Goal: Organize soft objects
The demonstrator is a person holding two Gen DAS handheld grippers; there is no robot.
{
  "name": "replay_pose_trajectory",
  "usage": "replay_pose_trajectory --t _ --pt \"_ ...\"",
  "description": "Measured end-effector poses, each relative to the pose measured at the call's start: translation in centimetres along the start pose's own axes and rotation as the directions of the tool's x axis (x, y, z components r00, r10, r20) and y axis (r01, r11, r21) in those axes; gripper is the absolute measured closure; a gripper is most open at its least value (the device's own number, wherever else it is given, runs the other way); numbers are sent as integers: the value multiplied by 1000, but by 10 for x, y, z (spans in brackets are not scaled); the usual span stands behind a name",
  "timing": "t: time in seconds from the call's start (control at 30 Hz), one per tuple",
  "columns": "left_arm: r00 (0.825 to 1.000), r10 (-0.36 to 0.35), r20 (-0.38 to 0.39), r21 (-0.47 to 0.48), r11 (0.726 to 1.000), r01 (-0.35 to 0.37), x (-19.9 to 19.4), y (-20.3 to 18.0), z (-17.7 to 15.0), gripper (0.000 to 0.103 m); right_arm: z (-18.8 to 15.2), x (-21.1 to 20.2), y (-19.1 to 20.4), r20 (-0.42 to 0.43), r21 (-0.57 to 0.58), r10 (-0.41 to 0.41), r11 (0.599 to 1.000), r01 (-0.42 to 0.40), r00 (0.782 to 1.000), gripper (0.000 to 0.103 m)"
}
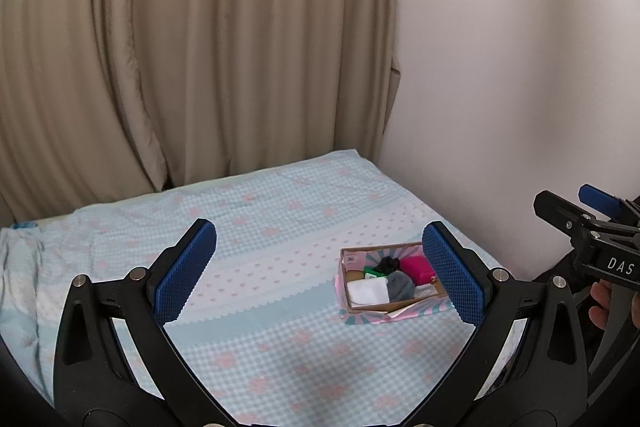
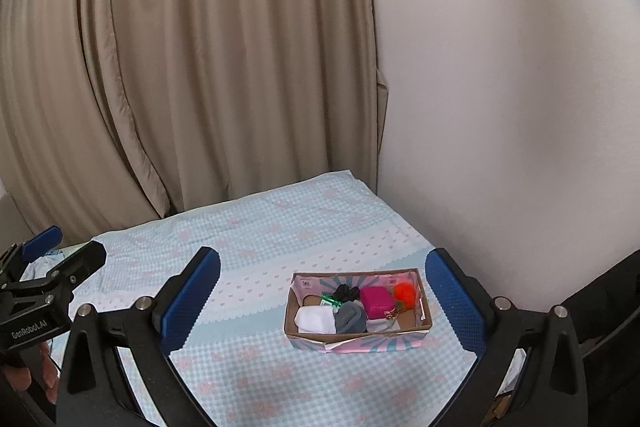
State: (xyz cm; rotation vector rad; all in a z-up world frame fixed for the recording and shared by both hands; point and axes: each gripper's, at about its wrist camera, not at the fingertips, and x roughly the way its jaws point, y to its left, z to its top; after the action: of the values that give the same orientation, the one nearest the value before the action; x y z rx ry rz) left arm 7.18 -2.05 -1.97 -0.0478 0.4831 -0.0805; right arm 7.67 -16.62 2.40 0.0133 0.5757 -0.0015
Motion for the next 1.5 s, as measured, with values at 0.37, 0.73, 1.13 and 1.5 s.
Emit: replay_pose_trajectory --t 0.37,0.73,1.13,1.5 --pt "1000 -11 22 -2 1000 11 -7 -1 4 0 3 -6 2 19 -5 -1 1000 2 1000 1" --pt "999 -12 31 -8 1000 12 -7 2 8 0 5 -4 3 23 -7 -2 1000 2 1000 1" --pt "999 -6 36 6 1000 5 -3 -3 9 0 11 4 0 29 -6 9 1000 -8 1000 1" --pt "999 -3 43 15 1000 2 -1 -5 12 0 12 8 -1 31 -5 11 1000 -10 999 1"
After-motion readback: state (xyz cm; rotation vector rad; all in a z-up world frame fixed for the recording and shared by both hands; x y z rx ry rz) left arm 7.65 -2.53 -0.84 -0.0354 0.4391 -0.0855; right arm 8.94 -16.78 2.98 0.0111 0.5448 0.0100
